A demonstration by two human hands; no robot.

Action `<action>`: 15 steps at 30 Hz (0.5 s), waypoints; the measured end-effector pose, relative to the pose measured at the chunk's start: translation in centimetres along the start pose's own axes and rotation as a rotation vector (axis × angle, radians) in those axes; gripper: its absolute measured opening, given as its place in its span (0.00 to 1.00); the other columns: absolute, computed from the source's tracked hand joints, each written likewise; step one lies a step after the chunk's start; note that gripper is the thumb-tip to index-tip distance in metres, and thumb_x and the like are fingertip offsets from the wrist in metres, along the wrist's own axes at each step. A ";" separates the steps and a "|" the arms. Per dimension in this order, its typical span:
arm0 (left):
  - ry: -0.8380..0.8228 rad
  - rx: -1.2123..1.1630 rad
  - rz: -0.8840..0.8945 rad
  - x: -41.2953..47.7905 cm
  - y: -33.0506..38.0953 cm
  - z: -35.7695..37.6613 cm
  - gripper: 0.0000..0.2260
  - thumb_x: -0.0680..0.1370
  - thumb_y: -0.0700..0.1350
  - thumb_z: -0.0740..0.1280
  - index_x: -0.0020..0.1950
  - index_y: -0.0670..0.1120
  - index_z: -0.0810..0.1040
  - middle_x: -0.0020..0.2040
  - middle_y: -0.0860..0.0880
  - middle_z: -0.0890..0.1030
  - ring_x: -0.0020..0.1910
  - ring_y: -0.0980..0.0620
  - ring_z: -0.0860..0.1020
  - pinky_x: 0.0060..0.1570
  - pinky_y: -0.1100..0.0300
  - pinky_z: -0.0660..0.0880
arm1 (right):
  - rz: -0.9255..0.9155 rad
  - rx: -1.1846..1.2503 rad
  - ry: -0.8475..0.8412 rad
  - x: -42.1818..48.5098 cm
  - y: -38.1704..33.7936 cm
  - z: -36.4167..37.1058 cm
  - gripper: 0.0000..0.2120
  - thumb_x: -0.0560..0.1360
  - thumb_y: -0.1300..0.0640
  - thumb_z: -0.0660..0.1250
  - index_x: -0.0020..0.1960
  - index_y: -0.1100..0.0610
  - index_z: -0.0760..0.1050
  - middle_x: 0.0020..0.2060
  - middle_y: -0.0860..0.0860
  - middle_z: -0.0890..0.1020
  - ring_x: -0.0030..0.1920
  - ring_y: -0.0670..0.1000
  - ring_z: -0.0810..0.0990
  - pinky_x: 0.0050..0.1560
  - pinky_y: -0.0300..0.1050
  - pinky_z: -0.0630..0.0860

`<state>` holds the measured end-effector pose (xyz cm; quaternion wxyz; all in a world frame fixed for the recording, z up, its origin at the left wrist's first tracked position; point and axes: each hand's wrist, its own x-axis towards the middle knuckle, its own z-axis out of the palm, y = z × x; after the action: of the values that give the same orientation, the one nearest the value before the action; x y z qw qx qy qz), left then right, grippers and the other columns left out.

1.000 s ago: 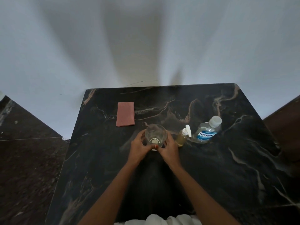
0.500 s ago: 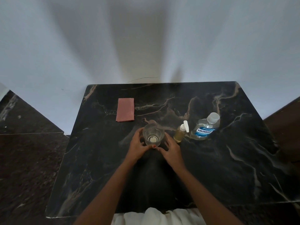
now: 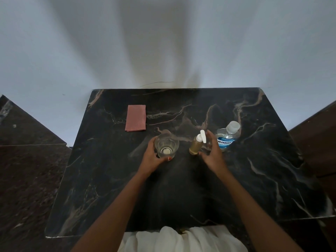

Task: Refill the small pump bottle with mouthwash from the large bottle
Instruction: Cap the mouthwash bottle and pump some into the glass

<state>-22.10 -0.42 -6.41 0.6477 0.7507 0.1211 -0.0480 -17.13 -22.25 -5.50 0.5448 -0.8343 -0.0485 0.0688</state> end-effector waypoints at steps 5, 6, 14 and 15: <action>0.000 0.008 -0.004 -0.1 0.1 0.0 0.38 0.64 0.38 0.75 0.69 0.50 0.59 0.62 0.55 0.66 0.62 0.55 0.67 0.62 0.57 0.67 | 0.025 -0.080 -0.190 2.7 0.0 -0.6 0.29 0.71 0.72 0.64 0.70 0.59 0.61 0.67 0.58 0.68 0.68 0.56 0.67 0.63 0.40 0.68; 0.001 0.004 -0.002 -0.1 0.1 0.0 0.38 0.65 0.38 0.75 0.68 0.50 0.59 0.62 0.55 0.66 0.63 0.54 0.67 0.63 0.56 0.67 | 0.039 -0.087 -0.206 3.1 0.0 -0.6 0.28 0.72 0.72 0.64 0.69 0.59 0.61 0.67 0.58 0.69 0.67 0.57 0.67 0.65 0.47 0.67; 0.005 -0.026 0.005 0.0 0.0 0.1 0.35 0.64 0.39 0.76 0.64 0.55 0.61 0.60 0.55 0.67 0.61 0.53 0.69 0.61 0.56 0.69 | -0.048 -0.052 -0.118 1.6 0.2 0.0 0.38 0.65 0.69 0.73 0.67 0.50 0.58 0.58 0.50 0.71 0.59 0.48 0.73 0.59 0.42 0.72; 0.012 -0.029 0.005 0.0 -0.1 0.1 0.35 0.64 0.39 0.76 0.65 0.54 0.61 0.60 0.56 0.68 0.62 0.53 0.70 0.62 0.55 0.69 | -0.084 -0.078 -0.083 1.3 0.3 0.3 0.39 0.64 0.67 0.75 0.67 0.53 0.58 0.58 0.50 0.71 0.60 0.50 0.73 0.60 0.45 0.72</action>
<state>-22.10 -0.51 -6.53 0.6580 0.7417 0.1235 -0.0402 -15.93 -21.91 -6.02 0.5118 -0.8486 -0.1087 0.0785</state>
